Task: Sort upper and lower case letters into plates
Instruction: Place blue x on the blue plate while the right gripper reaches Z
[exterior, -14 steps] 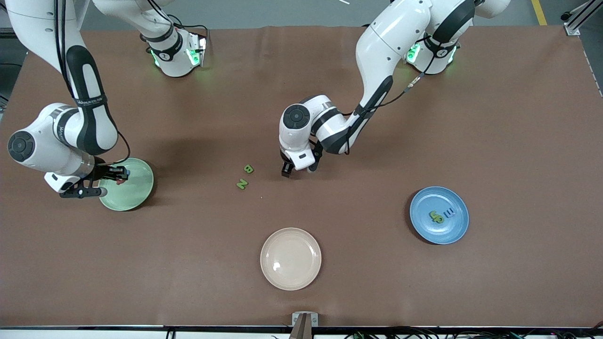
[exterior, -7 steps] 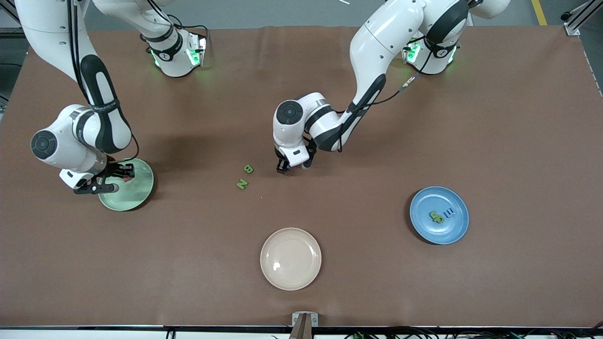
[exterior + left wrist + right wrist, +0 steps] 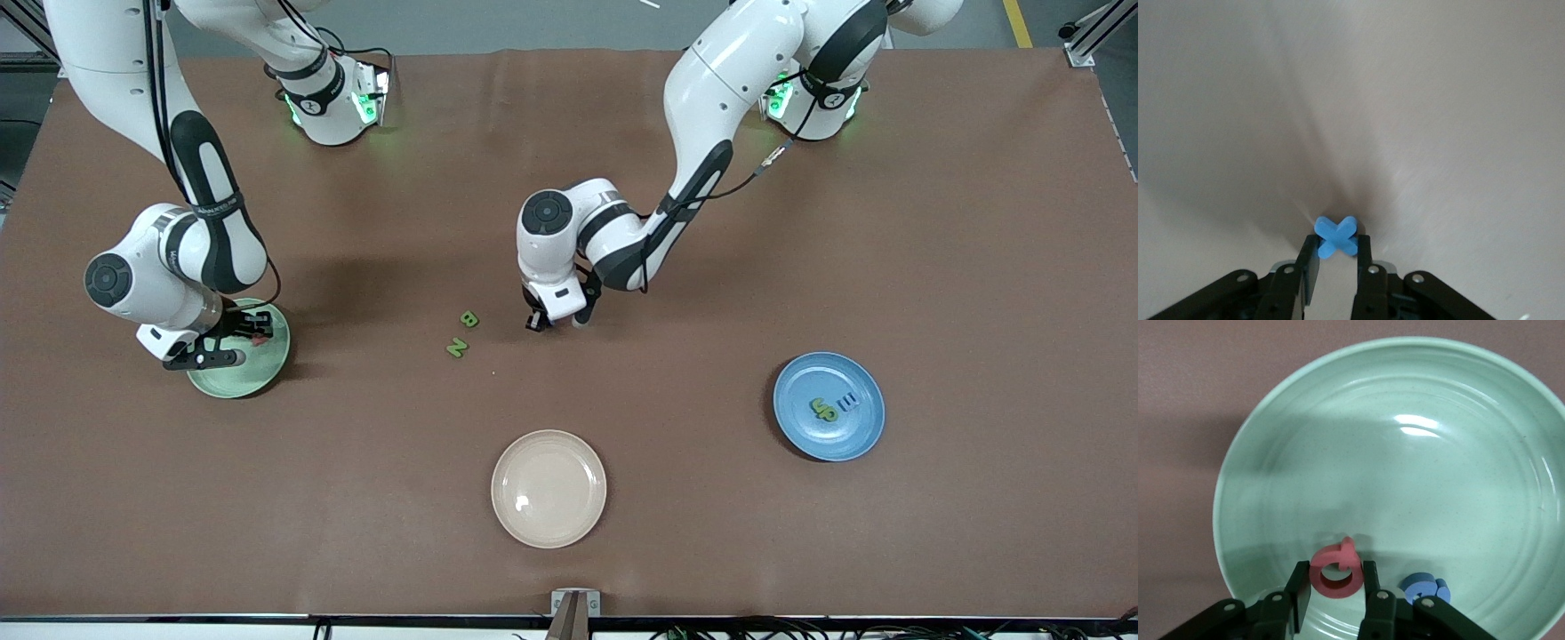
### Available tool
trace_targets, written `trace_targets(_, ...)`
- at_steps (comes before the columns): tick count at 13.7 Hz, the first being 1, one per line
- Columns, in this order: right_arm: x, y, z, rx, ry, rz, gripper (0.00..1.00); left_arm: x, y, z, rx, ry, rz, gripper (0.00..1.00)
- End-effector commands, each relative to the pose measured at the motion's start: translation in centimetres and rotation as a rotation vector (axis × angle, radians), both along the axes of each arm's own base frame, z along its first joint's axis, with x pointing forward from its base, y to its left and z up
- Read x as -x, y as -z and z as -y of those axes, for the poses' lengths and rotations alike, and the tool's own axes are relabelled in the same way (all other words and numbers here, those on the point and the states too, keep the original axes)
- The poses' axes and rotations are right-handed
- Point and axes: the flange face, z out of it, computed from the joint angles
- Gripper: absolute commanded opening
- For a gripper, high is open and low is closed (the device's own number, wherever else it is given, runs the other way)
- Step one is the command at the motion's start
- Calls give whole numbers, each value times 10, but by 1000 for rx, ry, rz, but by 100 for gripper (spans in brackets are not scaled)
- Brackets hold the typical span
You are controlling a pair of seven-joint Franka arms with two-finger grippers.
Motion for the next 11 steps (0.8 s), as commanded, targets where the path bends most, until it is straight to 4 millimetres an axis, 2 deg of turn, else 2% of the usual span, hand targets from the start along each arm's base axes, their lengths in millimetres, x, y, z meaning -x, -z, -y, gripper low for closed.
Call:
trace_targets(1,1,-7,-3,-20,16,14,100,-53,-48,-49,-62,65,22,0)
trace_targets(2,-2,-19,-10,-42,10,8,100,-81,-69,-80,-77,97,28,0)
trace_targets(3,-5,-39,-20,-73,-7,0,100,-106,-87,-114,-93,135,25,0)
trace_targets(4,-12,-60,-31,-104,-30,-14,100,-127,-97,-148,-111,173,18,0)
trace_targets(5,-17,-78,-46,-132,-48,-40,100,-135,-98,-177,-140,238,-10,0)
trace_targets(8,-21,-108,-102,-134,89,-77,100,-168,-97,-304,-188,402,-67,0)
trace_targets(9,-20,-110,-134,-113,162,-86,100,-177,-90,-347,-193,449,-92,0)
trace_targets(10,-17,-111,-168,-90,217,-85,100,-184,-80,-379,-189,476,-113,1)
trace_targets(11,-15,-110,-198,-71,268,-78,100,-189,-66,-400,-186,483,-133,1)
